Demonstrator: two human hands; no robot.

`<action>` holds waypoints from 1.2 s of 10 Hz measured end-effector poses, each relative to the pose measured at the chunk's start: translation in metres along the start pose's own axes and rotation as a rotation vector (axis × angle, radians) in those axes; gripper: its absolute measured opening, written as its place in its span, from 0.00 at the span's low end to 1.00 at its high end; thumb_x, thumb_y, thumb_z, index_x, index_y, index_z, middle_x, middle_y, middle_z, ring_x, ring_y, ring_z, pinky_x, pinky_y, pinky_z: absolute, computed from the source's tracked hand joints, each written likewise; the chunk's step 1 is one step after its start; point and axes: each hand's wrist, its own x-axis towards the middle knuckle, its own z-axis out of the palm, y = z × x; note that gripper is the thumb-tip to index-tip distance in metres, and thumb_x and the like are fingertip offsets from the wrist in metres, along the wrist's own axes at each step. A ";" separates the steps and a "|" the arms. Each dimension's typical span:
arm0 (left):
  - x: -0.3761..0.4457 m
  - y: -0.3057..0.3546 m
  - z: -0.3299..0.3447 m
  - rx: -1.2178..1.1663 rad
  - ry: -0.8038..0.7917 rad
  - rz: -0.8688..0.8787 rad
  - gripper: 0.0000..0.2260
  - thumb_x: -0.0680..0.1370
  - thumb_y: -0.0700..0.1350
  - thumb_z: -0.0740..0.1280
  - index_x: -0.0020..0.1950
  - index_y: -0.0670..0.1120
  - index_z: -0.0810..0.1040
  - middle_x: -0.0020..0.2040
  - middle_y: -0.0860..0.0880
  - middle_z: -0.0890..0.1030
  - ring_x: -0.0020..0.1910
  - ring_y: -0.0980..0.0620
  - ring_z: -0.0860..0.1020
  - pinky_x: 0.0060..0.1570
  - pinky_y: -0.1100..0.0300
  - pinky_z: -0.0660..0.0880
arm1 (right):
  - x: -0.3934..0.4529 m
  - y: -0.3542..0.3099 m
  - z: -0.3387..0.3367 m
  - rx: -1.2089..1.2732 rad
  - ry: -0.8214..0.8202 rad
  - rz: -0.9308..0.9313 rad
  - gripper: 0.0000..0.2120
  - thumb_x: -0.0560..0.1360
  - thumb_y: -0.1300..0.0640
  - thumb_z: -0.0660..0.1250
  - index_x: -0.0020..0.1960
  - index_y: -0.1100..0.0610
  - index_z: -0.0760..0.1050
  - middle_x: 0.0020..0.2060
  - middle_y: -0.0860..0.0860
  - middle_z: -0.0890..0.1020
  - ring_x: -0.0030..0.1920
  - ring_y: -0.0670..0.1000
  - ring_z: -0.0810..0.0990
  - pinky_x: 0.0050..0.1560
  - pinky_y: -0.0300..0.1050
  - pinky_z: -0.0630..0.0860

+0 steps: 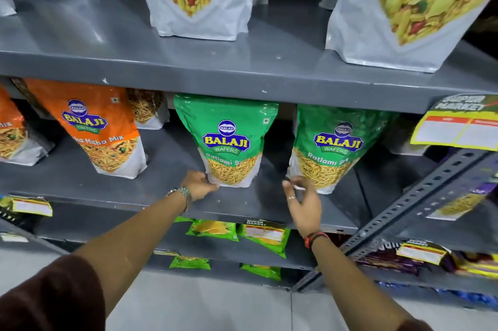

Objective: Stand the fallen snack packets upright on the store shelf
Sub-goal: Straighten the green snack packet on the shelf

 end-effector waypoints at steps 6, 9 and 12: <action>-0.005 0.120 0.158 0.039 -0.180 0.228 0.33 0.68 0.48 0.74 0.69 0.43 0.65 0.68 0.44 0.73 0.67 0.45 0.72 0.66 0.51 0.70 | 0.048 0.003 -0.087 0.267 0.032 0.453 0.31 0.75 0.37 0.55 0.65 0.59 0.71 0.65 0.57 0.75 0.64 0.54 0.72 0.59 0.42 0.63; -0.009 0.126 0.175 0.025 -0.294 0.300 0.30 0.66 0.41 0.75 0.66 0.41 0.67 0.65 0.43 0.75 0.65 0.44 0.73 0.66 0.47 0.70 | 0.047 0.010 -0.105 0.209 0.123 0.449 0.27 0.77 0.40 0.53 0.71 0.51 0.61 0.71 0.57 0.69 0.69 0.59 0.68 0.68 0.51 0.63; -0.067 0.104 0.138 0.134 0.265 0.839 0.20 0.75 0.37 0.61 0.68 0.44 0.69 0.65 0.44 0.75 0.64 0.45 0.74 0.66 0.55 0.69 | -0.009 -0.014 -0.113 -0.073 0.160 -0.229 0.19 0.78 0.51 0.57 0.68 0.55 0.65 0.65 0.53 0.71 0.64 0.47 0.70 0.65 0.40 0.67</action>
